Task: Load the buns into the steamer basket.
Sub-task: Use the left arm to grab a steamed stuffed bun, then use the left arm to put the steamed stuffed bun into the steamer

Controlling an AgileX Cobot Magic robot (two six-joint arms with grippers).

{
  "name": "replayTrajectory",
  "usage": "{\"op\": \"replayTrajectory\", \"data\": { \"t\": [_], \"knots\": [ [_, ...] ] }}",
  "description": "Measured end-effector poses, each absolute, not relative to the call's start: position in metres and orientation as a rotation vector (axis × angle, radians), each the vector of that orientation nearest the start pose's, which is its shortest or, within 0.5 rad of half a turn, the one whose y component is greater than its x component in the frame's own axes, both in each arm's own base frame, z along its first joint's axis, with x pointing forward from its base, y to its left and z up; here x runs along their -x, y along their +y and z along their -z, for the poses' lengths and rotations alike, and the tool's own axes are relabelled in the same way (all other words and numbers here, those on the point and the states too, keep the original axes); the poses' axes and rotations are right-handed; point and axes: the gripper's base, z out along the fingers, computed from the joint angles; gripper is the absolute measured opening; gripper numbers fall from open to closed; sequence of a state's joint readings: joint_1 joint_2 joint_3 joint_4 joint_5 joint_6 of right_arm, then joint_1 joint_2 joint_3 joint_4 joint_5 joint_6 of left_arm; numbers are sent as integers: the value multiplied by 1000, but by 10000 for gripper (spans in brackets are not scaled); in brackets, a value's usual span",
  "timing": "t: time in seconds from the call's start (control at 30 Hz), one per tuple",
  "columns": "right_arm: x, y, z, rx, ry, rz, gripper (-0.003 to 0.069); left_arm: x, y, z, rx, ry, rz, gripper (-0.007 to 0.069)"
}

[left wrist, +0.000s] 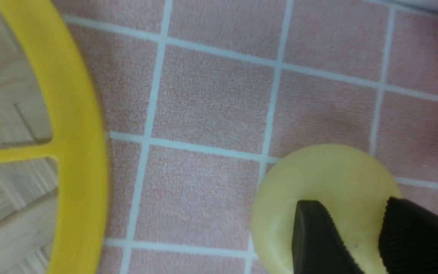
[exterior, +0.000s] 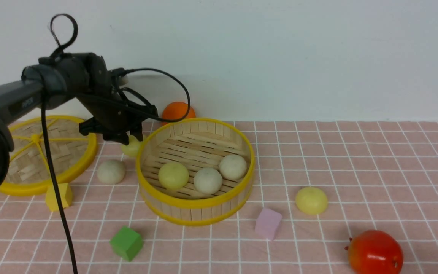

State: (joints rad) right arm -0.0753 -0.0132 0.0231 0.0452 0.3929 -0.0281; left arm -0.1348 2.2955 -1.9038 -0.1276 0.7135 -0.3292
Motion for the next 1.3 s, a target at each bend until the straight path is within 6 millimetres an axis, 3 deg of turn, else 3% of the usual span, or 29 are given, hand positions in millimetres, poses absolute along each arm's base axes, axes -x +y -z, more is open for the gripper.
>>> {"op": "replayTrajectory", "data": {
  "t": [0.13,0.23,0.37,0.43,0.53,0.6,0.63,0.73,0.87,0.97,1.1,1.3],
  "knots": [
    [-52,-2,-171,-72,1885,26,239,-507,-75,-179,325,2566,297,262],
    [-52,-2,-171,-72,1885,26,239,-507,-75,-182,301,2572,287,182],
    [-52,-2,-171,-72,1885,26,239,-507,-76,-197,287,2598,282,13],
    [-52,-2,-171,-72,1885,26,239,-506,-76,-204,284,2603,281,13],
    [-52,-2,-171,-72,1885,26,239,-492,-75,-244,266,2615,282,13],
    [-52,-2,-171,-72,1885,26,239,-486,-77,-255,258,2618,285,13],
    [-52,-2,-171,-72,1885,26,239,-474,-82,-278,235,2605,297,13],
    [-52,-2,-171,-72,1885,26,239,-458,-103,-293,177,2589,333,13],
    [-52,-2,-171,-72,1885,26,239,-446,-142,-269,85,2622,371,13],
    [-52,-2,-171,-72,1885,26,239,-445,-158,-250,50,2634,376,13],
    [-52,-2,-171,-72,1885,26,239,-454,-160,-227,64,2626,351,13],
    [-52,-2,-171,-72,1885,26,239,-459,-154,-224,69,2600,272,13]
  ]
}}
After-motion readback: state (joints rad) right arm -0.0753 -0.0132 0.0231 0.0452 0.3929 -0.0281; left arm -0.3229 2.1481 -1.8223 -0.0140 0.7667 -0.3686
